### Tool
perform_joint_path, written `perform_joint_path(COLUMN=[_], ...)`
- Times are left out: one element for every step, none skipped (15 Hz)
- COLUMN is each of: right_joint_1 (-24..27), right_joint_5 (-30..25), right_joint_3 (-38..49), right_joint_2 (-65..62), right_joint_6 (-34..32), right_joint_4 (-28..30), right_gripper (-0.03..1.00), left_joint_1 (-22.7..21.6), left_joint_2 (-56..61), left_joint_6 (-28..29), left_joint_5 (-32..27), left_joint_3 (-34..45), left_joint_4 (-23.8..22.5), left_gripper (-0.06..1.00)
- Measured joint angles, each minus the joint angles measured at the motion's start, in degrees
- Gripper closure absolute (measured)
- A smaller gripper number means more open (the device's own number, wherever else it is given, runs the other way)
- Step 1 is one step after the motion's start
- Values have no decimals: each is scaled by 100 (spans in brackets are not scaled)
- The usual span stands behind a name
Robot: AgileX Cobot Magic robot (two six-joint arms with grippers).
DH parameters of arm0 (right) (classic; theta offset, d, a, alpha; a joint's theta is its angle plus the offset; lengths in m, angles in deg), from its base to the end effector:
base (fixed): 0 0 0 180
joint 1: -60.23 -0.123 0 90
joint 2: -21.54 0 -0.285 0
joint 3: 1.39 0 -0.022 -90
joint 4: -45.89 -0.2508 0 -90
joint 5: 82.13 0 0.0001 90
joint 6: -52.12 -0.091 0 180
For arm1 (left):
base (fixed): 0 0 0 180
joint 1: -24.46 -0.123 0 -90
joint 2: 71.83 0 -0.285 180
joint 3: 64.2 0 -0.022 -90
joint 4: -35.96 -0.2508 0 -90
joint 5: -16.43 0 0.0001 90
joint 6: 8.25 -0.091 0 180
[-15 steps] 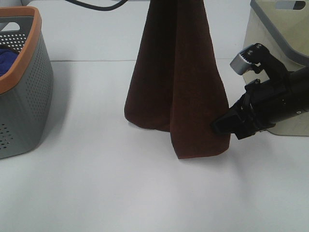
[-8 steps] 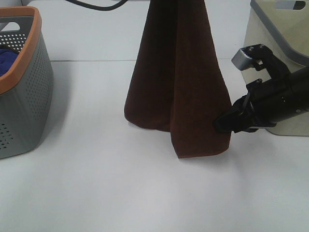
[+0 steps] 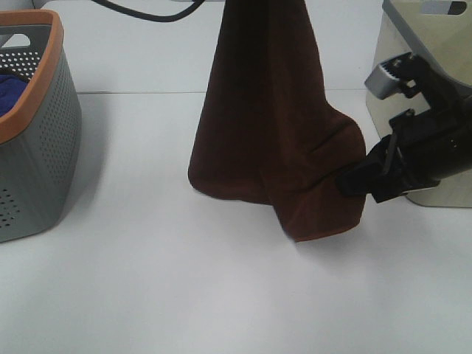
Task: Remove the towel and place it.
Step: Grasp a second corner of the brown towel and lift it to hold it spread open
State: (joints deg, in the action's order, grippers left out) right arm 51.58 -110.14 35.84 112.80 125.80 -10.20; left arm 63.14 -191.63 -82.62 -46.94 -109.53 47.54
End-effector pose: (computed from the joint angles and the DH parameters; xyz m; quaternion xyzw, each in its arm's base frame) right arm 0.2559 0.0749 0.2004 -0.2967 0.8884 0.1570 0.3132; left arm 0.3317 -0.2865 0.3927 0.7690 0.5202 0.0141 0.3714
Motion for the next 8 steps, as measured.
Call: perform_joint_path(right_joint_1=[0, 0, 0, 0, 0, 0, 0, 0], right_joint_5=[86, 223, 384, 561, 745, 865, 934, 991], right_joint_3=[0, 0, 0, 0, 0, 0, 0, 0], right_joint_2=[-309, -642, -900, -1112, -1261, -1329, -1346, -1346], right_joint_6=[-52, -80, -80, -17, 97, 241, 395, 550], right_joint_4=[206, 395, 567, 751, 922, 985, 1008, 1026], right_gripper=[94, 94, 94, 94, 94, 94, 94, 94], left_joint_1=[0, 0, 0, 0, 0, 0, 0, 0], left_joint_2=[0, 0, 0, 0, 0, 0, -23, -57], left_joint_6=[401, 710, 1026, 1312, 1667, 2034, 2550, 3088], left_joint_5=[-223, -332, -384, -390, -350, -258, -138, -11], left_joint_3=[0, 0, 0, 0, 0, 0, 0, 0], left_joint_4=[-132, -298, -441, -602, -768, -940, -1112, -1312], left_gripper=[94, 94, 94, 94, 94, 94, 94, 94])
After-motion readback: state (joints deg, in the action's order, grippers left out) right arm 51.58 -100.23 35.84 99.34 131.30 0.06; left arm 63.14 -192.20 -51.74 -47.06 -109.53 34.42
